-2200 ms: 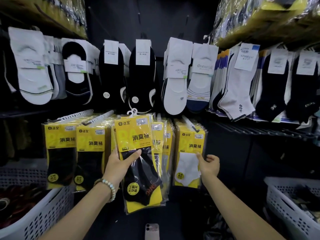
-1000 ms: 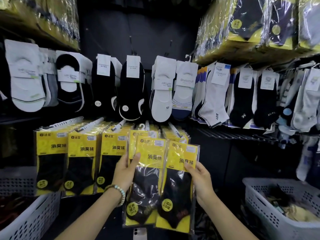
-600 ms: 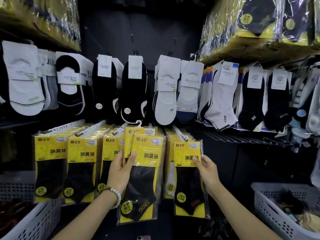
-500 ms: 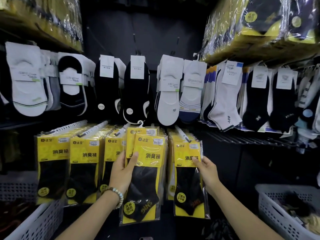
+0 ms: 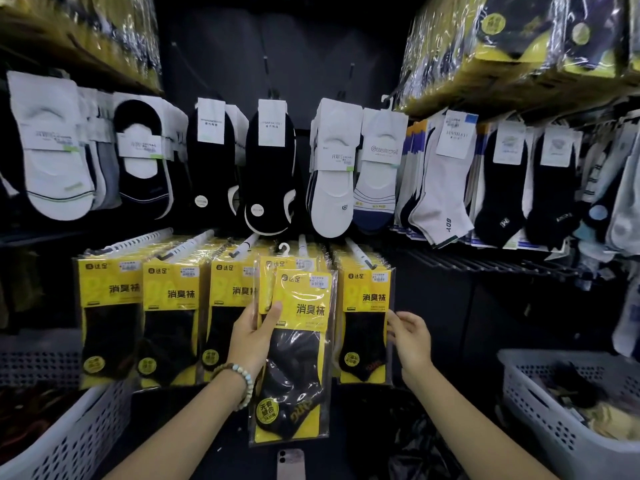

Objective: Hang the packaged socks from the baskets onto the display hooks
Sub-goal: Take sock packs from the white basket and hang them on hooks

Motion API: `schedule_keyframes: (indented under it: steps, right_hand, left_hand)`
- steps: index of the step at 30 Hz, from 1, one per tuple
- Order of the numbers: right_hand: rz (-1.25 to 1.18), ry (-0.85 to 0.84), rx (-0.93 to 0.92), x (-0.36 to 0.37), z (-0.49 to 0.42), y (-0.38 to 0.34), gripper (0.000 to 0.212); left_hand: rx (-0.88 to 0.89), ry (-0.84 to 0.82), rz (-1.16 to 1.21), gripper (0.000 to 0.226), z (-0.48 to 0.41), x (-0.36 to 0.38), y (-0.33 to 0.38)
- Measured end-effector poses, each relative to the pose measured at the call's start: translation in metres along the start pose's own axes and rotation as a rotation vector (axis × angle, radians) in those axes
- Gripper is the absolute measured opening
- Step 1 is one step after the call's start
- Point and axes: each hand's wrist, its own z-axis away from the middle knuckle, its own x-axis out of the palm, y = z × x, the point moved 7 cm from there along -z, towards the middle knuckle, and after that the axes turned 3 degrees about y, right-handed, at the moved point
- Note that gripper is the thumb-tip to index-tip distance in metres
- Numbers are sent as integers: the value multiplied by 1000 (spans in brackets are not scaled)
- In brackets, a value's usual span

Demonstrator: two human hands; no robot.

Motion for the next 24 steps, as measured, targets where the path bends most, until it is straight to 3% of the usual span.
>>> schedule_keyframes:
  steps: [4,6,10,15,19,24]
  right_hand:
    - [-53,-337,-12,36,53,-30,20]
    - [-26,-401,-41,46,71,-38,26]
    - [-77,-383,-63,46,84,-42,27]
    - [-116,-377,-12,34,77,-33,18]
    - [-82,-292,5,10,57,-20,15]
    - [-75,-144,-50,-12,19,-32,14]
  left_hand:
    - [-86,-29,56,20,12,19,-8]
    - [-101,-37,89,17,18,28,-8]
    - [-95,-62,75,27,25,36,-3]
    - [-93,-6,-23,18,19,21,2]
    - [-53,57,-75,42,3,-3,5]
    - [-18,54,-86,10,-13,-16,13]
